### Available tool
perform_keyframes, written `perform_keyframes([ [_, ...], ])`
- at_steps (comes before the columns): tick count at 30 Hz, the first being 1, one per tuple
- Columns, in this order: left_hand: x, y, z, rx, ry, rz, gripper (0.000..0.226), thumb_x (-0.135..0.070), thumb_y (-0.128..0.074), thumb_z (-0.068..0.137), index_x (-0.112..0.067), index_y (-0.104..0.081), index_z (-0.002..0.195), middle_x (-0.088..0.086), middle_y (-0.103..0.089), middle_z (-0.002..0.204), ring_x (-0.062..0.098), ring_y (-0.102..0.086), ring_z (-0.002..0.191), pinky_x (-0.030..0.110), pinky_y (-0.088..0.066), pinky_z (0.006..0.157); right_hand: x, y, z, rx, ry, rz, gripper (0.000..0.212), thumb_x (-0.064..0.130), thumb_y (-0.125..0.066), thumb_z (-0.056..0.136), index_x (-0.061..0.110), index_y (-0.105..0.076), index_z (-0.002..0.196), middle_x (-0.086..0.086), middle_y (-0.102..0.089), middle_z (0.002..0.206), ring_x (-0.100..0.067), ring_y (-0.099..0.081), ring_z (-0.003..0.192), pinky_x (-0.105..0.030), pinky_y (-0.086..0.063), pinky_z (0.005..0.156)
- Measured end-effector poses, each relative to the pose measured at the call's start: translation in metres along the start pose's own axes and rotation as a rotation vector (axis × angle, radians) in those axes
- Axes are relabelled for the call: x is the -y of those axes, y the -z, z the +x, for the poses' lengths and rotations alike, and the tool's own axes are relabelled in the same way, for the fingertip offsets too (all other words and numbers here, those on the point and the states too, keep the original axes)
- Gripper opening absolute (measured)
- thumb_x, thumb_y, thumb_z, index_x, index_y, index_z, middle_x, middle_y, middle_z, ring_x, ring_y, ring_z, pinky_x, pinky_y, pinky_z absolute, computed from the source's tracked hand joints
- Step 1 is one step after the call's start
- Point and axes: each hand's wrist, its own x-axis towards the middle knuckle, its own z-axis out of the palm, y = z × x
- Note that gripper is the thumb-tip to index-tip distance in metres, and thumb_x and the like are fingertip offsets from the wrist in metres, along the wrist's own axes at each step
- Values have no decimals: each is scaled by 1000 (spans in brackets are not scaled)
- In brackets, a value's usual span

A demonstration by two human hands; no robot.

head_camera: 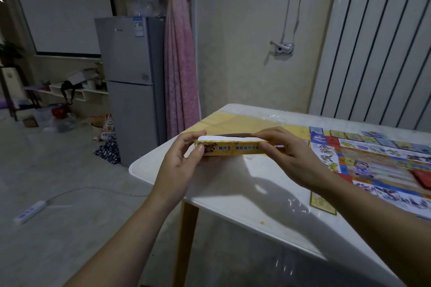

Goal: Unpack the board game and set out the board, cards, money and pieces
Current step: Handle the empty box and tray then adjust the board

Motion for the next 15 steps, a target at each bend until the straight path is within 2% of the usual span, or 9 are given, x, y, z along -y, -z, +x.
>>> perform_keyframes([
  [3, 0, 0, 2, 10, -13, 15, 18, -39, -59, 82, -38, -64, 100, 0, -63, 119, 26, -59, 114, 53, -48, 95, 1, 6, 1, 46, -12, -18, 23, 22, -54, 93, 40, -60, 106, 5, -59, 107, -2, -55, 98, -17, -47, 82],
  [5, 2, -2, 3, 19, -26, 27, 17, -34, -57, 85, -39, -62, 100, 0, -62, 118, 24, -60, 112, 52, -50, 93, 1, 9, 1, 69, -16, -35, 25, 24, -53, 94, 43, -59, 108, 7, -58, 109, -1, -55, 99, -15, -46, 82],
  [9, 4, -2, 1, 39, -42, 73, 17, -44, -57, 80, -36, -63, 94, -10, -61, 122, 19, -59, 114, 52, -49, 94, -1, 8, 0, 61, 15, -100, 26, 36, -46, 91, 43, -57, 114, 9, -55, 109, -2, -53, 102, -12, -44, 83],
  [12, 4, -1, 0, 15, -31, 109, 9, -40, -58, 83, -35, -63, 89, -10, -62, 120, 14, -61, 110, 50, -51, 91, -1, 4, -1, 58, 23, -121, 30, 42, -43, 87, 43, -55, 114, 14, -52, 106, 2, -50, 101, -8, -39, 80],
  [15, 4, -3, -2, -17, -45, 164, 8, -41, -56, 89, -37, -63, 90, -13, -63, 116, 8, -63, 103, 45, -54, 88, -1, 1, -2, 35, 24, -130, 29, 42, -44, 88, 46, -55, 114, 17, -51, 103, 2, -49, 99, -13, -42, 79],
])
